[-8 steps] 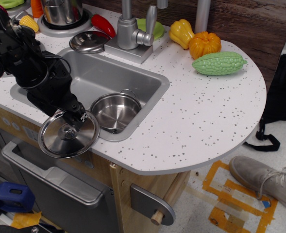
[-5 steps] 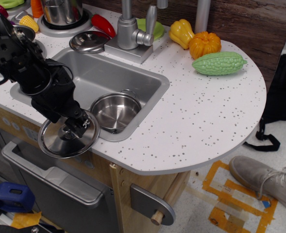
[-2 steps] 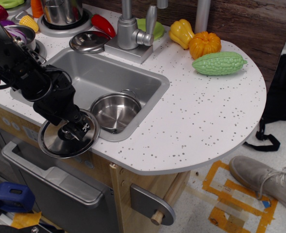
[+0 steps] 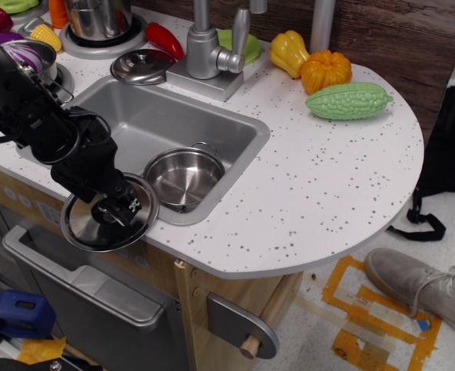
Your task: Put lid on pot or pan
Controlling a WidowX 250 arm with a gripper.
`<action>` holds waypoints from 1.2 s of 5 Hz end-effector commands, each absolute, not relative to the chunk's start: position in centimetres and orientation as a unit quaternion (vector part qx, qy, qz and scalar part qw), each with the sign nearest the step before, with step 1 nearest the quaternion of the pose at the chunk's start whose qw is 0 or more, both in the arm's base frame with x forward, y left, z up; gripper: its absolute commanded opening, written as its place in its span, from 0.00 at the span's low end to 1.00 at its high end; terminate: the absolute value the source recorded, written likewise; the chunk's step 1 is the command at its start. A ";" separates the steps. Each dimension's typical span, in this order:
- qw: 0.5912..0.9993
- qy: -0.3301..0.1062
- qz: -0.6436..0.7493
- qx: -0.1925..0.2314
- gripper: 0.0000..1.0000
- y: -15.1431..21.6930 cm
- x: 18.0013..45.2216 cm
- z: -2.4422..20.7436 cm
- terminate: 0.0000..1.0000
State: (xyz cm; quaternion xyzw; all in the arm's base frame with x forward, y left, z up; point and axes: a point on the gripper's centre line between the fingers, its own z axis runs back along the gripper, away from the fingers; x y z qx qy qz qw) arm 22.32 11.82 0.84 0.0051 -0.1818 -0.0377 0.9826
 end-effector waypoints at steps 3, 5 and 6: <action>0.982 -0.188 -0.026 0.002 0.00 12.8 22.4 0.1 0.00; 0.981 -0.189 -0.032 0.009 0.00 12.7 22.9 1.1 0.00; 0.981 -0.184 -0.049 0.018 0.00 12.8 24.1 3.2 0.00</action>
